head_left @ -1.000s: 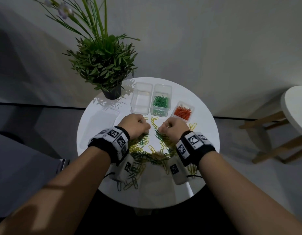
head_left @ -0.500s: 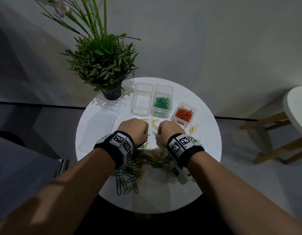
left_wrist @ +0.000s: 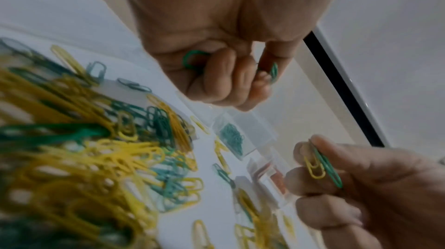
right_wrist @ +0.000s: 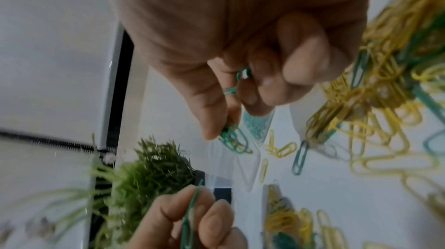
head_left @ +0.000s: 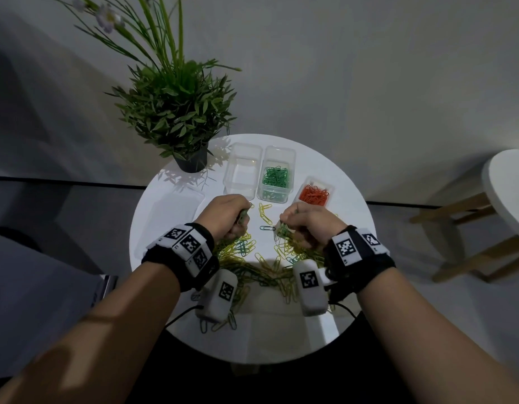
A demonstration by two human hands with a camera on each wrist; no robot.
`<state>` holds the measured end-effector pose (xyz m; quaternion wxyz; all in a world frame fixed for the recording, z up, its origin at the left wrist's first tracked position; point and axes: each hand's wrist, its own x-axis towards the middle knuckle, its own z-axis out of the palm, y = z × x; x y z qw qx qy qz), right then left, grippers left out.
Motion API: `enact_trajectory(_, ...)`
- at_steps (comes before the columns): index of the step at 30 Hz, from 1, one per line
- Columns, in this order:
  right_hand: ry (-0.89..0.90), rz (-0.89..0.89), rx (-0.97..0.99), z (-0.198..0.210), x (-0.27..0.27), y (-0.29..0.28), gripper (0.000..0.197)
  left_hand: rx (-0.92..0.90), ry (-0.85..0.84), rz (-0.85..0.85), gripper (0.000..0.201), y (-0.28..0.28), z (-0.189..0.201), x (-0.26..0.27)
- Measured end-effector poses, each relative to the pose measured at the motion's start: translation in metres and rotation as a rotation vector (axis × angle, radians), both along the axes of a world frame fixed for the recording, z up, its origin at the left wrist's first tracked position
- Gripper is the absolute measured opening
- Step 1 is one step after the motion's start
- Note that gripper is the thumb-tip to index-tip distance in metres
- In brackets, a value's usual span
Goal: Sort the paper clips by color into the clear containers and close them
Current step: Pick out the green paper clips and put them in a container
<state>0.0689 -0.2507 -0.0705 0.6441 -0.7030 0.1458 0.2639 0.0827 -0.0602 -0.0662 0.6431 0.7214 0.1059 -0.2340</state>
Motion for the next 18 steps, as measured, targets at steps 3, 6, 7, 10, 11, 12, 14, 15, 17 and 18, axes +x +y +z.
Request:
enact_trajectory(3, 0.154, -0.104, 0.339, 0.002, -0.008, 0.001, 0.030, -0.085, 0.025, 0.043, 0.021, -0.004, 0.000, -0.001)
enact_trajectory(6, 0.192, -0.230, 0.447, -0.001, -0.016, 0.001, 0.027, -0.087, 0.027, 0.012, 0.021, -0.010, 0.000, -0.003)
enact_trajectory(7, 0.197, -0.243, 0.453, -0.003, -0.016, 0.000, 0.026, -0.074, 0.027, -0.007, 0.022, -0.011, -0.001, -0.004)
enact_trajectory(10, 0.174, -0.220, 0.371, -0.008, -0.018, -0.004, 0.024, 0.021, 0.030, -0.079, 0.018, -0.014, -0.008, 0.000)
enact_trajectory(11, 0.138, -0.202, 0.271, -0.008, -0.019, -0.005, 0.022, 0.084, 0.012, -0.103, 0.017, -0.015, -0.010, 0.002)
enact_trajectory(12, 0.092, -0.178, 0.145, -0.009, -0.019, -0.006, 0.020, 0.165, -0.020, -0.123, 0.018, -0.016, -0.013, 0.003)
enact_trajectory(14, -0.007, -0.127, -0.080, -0.011, -0.021, -0.006, 0.019, 0.341, -0.109, -0.181, 0.020, -0.017, -0.019, 0.005)
enact_trajectory(15, -0.044, -0.116, -0.150, -0.012, -0.021, -0.006, 0.019, 0.419, -0.150, -0.213, 0.020, -0.018, -0.022, 0.005)
enact_trajectory(17, -0.076, -0.119, -0.212, -0.014, -0.020, -0.008, 0.017, 0.561, -0.221, -0.253, 0.019, -0.019, -0.026, 0.005)
enact_trajectory(18, -0.082, -0.121, -0.216, -0.014, -0.020, -0.010, 0.016, 0.622, -0.256, -0.264, 0.016, -0.019, -0.028, 0.006)
